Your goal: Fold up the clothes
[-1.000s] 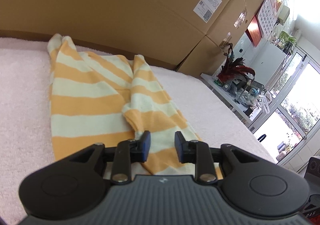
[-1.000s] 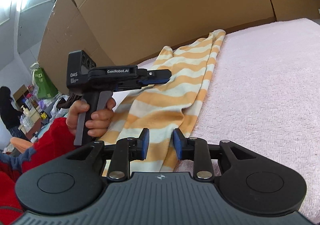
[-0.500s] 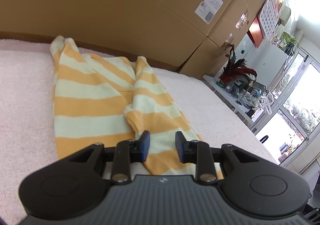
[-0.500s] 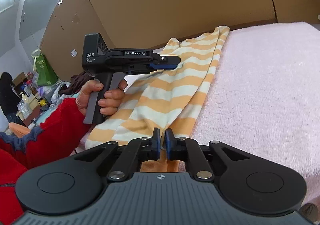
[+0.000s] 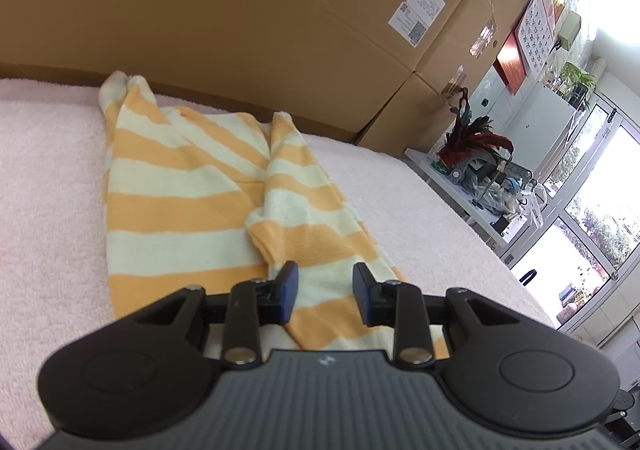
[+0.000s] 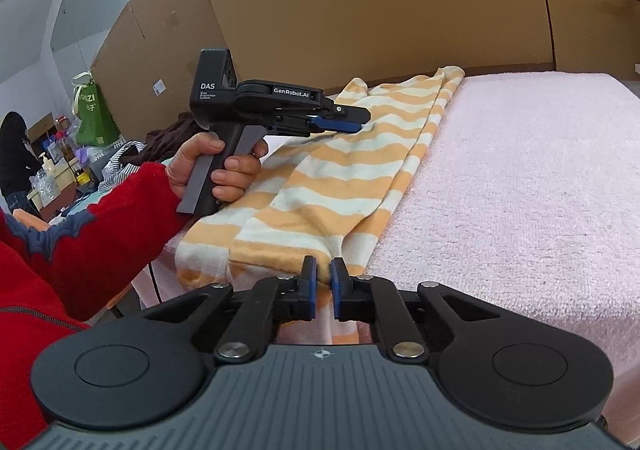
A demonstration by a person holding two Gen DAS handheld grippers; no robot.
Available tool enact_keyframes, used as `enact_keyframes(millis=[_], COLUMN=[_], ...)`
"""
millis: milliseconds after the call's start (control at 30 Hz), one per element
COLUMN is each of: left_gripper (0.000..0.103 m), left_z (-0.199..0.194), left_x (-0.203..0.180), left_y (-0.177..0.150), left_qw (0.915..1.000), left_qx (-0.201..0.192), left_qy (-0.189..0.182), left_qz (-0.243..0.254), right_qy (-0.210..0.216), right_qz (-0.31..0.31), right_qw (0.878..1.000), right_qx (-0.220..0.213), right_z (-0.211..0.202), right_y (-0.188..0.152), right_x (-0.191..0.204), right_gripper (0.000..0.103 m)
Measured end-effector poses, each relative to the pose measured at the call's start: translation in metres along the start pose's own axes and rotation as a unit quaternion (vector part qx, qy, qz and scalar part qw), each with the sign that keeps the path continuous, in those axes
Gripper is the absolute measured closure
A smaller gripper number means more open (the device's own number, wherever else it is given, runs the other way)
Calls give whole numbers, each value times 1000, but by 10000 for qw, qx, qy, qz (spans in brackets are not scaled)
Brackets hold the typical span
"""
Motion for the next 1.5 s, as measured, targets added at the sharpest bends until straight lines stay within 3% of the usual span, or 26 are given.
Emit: enact_keyframes(millis=[200,433,633,700,767,833,867,967,1033,1100,1167,1233,1400,1467,1500], left_gripper=[70,70,69,68,66,66,66,66,65,64,64,64,64,64,64], left_z=[0,-1,-2,-3,-4,-5,-5,-4,-4,-4,-4,-5,-5,-5,-5], left_x=[-1,-2,-2,-3,-4,-4,-5,-5,-5,-6,-5,-5,-7,-6,-6], left_y=[0,0,0,0,0,1,1,1,1,1,1,1,1,1,1], left_qw=[10000,10000,10000,9999,9998,9998,9998,9998,9998,9998,9997,9997,9997,9996,9996], left_qx=[-1,-17,-41,-64,-99,-135,-141,-132,-130,-128,-131,-138,-148,-150,-150], left_qy=[8,31,39,45,49,57,57,54,52,44,42,39,29,32,33], left_qz=[33,69,72,107,137,153,156,161,170,178,177,182,216,219,218], right_qy=[-111,217,-68,-98,33,-143,-276,-304,-398,-352,-325,-402,-587,-500,-435], right_qz=[98,262,339,247,322,308,283,442,497,597,593,451,408,513,566], right_qw=[9996,9990,9994,9994,9988,9988,9987,9979,9969,9965,9968,9974,9967,9961,9957], right_qx=[226,-283,-58,-206,-366,-342,-308,-354,-454,-472,-423,-400,-395,-514,-598], right_z=[-4,-2,6,4,10,18,23,19,15,17,23,25,18,17,16], right_y=[-10,7,4,8,14,14,13,15,16,18,18,18,18,20,22], right_x=[2,8,-4,-1,1,-2,-5,-13,-18,-22,-23,-23,-31,-31,-31], right_gripper=[88,88,97,89,89,87,92,93,85,85,88,99,101,98,92])
Point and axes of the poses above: each gripper's, at about its wrist camera, not at the fingertips, and z roughly the way its jaws point, x to its left, y to its top, the point moved 5 cm from there along z, roughly the way its jaws point, and after that the axes turned 2 degrees about x, right-handed, at the moved point
